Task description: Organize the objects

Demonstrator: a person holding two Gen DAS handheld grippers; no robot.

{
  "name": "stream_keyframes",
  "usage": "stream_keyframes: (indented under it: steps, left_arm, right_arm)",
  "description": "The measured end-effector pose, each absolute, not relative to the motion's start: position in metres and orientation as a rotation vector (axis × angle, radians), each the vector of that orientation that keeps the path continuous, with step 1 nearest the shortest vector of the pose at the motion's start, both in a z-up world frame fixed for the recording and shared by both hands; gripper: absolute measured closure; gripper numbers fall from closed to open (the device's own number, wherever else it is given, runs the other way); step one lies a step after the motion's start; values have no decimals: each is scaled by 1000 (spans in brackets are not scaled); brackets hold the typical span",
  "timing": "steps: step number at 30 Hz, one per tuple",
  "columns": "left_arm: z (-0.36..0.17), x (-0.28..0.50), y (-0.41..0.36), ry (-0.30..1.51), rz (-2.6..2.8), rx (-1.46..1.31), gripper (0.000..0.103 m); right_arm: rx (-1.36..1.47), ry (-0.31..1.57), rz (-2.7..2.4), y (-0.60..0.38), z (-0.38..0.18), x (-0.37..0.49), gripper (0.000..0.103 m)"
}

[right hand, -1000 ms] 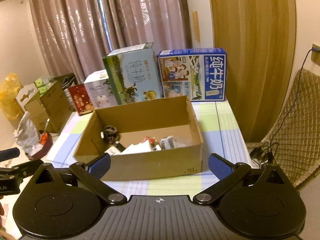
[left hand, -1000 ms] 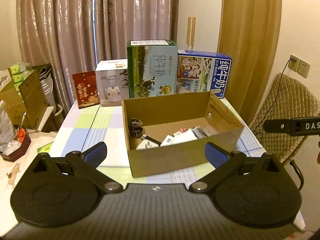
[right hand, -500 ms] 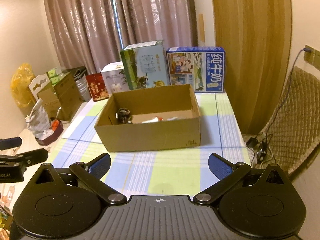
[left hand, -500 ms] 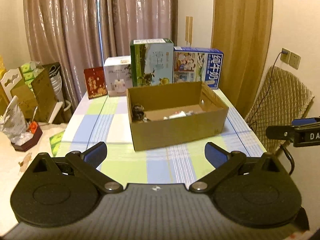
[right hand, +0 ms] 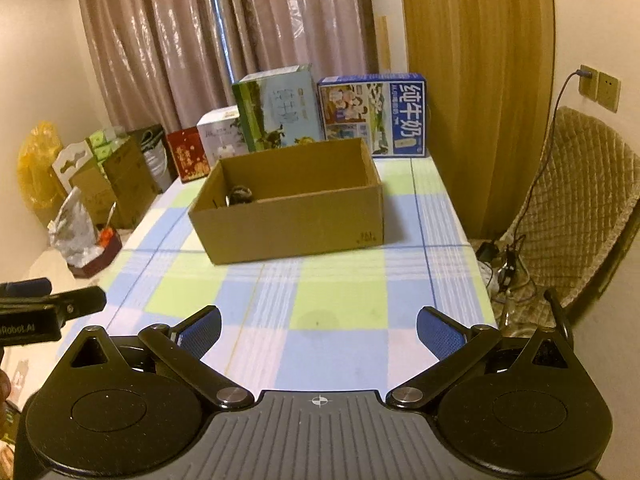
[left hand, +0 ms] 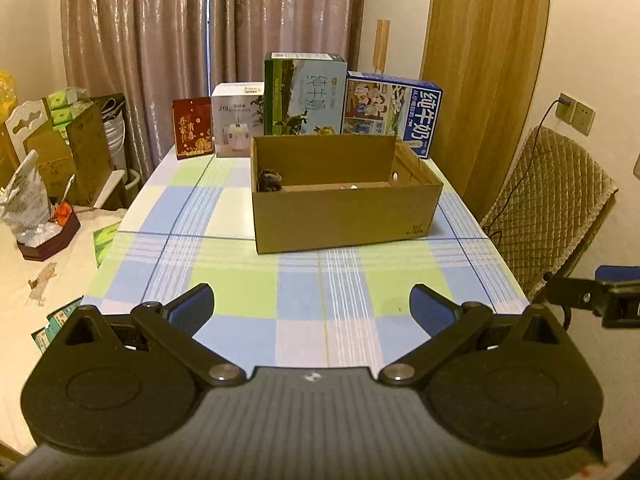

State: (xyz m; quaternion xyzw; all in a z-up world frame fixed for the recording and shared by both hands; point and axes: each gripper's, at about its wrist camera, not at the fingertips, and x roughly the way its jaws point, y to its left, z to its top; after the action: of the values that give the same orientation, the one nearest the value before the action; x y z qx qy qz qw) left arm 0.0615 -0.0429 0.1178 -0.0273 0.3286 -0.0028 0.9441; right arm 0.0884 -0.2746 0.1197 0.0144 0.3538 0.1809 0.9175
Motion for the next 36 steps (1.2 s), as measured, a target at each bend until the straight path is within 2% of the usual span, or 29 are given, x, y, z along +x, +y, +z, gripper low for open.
stream_keyframes:
  steps: [36]
  left_arm:
    - [99,45,-48,714,-20,-64,1]
  right_arm:
    - [-12,755,385,-258,102,73,2]
